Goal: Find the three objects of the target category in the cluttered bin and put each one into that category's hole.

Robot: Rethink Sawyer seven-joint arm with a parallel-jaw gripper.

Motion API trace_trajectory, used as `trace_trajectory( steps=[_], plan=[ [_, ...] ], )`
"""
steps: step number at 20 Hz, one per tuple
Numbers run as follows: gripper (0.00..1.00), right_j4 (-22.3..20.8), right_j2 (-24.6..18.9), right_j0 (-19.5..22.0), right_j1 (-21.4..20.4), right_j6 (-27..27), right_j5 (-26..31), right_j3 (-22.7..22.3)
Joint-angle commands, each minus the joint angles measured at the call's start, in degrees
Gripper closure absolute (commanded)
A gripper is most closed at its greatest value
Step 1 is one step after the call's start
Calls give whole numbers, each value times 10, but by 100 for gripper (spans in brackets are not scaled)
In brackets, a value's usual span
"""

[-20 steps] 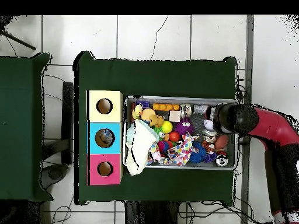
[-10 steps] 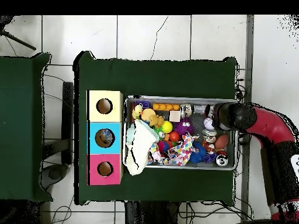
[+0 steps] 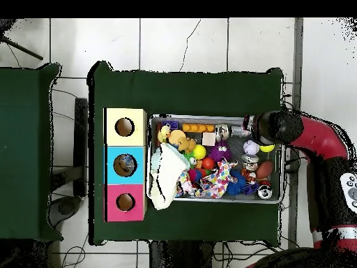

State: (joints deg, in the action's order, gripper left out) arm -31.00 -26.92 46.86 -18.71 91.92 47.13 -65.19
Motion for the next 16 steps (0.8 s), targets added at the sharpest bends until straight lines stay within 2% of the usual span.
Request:
trace_trajectory(
  steps=[1, 5, 10, 16],
  plan=[
    [100, -25, -12, -7, 7, -161, 87, 50],
    [100, -29, -11, -3, 6, -161, 92, 54],
    [100, -28, 0, 6, -36, -151, 90, 12],
    [100, -28, -3, 5, -30, -150, 96, 22]
  ],
)
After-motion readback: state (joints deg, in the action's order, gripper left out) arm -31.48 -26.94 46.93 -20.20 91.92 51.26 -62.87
